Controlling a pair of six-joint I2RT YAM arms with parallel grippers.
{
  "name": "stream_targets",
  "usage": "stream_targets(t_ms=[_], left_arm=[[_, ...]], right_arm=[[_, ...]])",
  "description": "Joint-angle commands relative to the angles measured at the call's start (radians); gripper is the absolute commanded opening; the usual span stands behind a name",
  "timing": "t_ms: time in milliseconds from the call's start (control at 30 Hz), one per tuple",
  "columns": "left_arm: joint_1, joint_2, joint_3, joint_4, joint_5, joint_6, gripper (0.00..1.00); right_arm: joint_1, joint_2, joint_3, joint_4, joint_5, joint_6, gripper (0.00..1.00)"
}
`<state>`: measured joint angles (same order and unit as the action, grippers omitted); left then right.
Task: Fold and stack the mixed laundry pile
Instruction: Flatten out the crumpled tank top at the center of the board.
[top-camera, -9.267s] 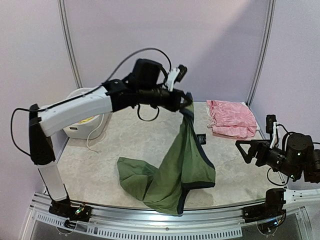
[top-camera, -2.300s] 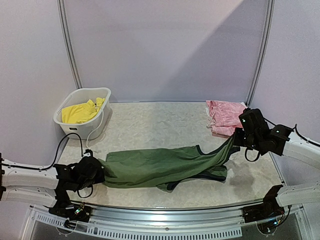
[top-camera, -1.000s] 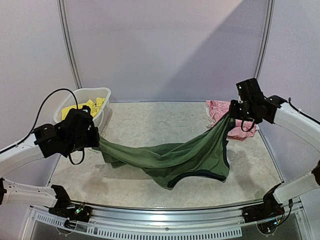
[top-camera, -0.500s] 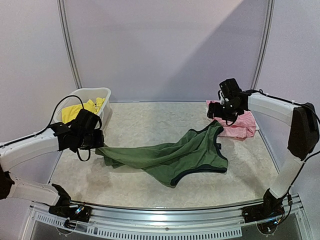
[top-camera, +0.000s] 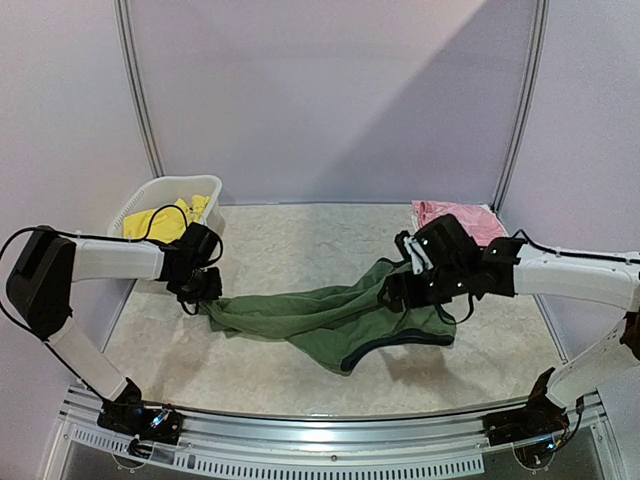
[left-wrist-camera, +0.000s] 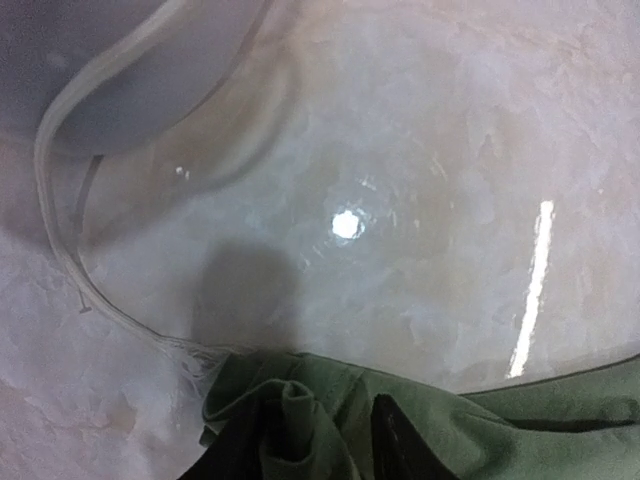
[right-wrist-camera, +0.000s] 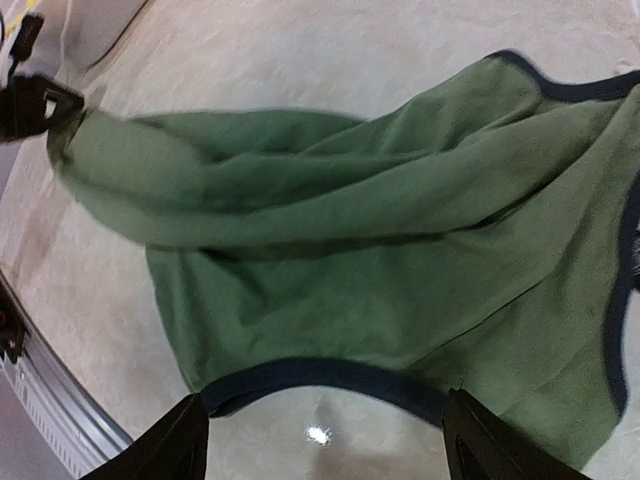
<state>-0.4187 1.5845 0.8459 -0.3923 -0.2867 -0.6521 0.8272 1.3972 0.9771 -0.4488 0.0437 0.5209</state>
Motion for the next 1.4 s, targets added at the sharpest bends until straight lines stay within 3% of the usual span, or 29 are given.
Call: stream_targets(t_ms=[0,67,133,500,633,867,1000,1233,1367], left_arm=[[0.004,-0.070,-0.028,0.052,0.014,0.015,0.47],[0.002,-0.102,-0.041,0.032,-0.004,0.021,0.59],[0.002,-0.133,-0.056,0.018,-0.017,0.023,0.63],[-0.009,-0.272,-0.116,-0.051,-0.057,0.032,0.66],[-0.012,-0.326,-0.160,-0.052,-0.047,0.024,0.65],[-0.012,-0.461,-0.254,-0.114,-0.065,-0.004,0.61],[-0.013,-0.559,-0.315,-0.133,-0.079,-0.019,0.61],[-0.014,-0.693,-0.330,-0.244,-0.017,-0.036,0.55],[-0.081,-0.770,-0.337,-0.294,0.009,-0.082,0.52]], right_arm=[[0.149,-0.020,-0.097,0.131,-0.004,0.093,0.81],[0.213,0.018,-0.116,0.178,0.001,0.137,0.81],[0.270,0.072,-0.098,0.194,0.022,0.163,0.81],[0.405,0.422,0.116,0.053,0.107,0.155,0.77],[0.415,0.479,0.165,-0.008,0.160,0.149,0.65],[0.417,0.511,0.196,-0.077,0.220,0.134,0.30],[0.419,0.499,0.217,-0.085,0.213,0.099,0.02],[0.419,0.382,0.348,-0.195,0.193,0.008,0.00],[0.418,0.273,0.455,-0.292,0.250,-0.034,0.00]])
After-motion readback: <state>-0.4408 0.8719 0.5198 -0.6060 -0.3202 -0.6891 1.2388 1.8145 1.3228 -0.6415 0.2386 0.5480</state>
